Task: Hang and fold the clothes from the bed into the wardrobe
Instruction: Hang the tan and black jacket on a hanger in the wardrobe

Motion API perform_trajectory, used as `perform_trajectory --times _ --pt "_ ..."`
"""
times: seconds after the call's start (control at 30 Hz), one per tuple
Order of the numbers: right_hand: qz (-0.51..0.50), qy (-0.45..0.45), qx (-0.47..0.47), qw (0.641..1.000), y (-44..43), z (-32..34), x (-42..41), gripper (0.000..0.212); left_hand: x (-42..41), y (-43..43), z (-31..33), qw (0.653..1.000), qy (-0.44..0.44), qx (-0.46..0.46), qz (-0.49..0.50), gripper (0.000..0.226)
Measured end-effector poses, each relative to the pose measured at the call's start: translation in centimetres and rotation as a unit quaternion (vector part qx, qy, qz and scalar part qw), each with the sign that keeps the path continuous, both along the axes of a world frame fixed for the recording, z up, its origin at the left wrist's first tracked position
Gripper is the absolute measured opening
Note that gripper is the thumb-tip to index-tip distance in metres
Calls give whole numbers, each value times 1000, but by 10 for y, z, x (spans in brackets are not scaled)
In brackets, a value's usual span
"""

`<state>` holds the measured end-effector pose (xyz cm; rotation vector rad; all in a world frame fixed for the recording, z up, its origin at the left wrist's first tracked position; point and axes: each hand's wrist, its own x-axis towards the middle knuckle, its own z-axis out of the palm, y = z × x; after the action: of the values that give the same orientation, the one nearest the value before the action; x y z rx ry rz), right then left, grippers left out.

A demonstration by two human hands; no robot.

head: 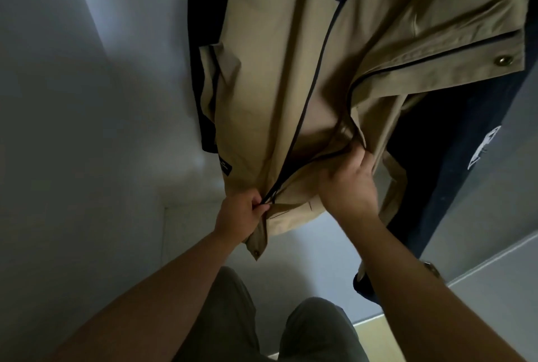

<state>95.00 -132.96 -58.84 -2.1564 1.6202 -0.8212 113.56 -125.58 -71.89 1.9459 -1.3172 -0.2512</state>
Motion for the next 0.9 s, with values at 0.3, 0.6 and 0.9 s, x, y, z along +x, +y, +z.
perform_trajectory --times 0.3,0.6,0.9 --pt "110 70 42 991 12 -42 32 42 -21 4 -6 999 14 -34 -13 25" --pt "142 102 44 984 4 -49 35 26 -20 9 -4 997 -10 -68 -25 32" --pt "71 -279 336 897 10 -33 34 5 -14 17 4 995 -46 -88 -25 27"
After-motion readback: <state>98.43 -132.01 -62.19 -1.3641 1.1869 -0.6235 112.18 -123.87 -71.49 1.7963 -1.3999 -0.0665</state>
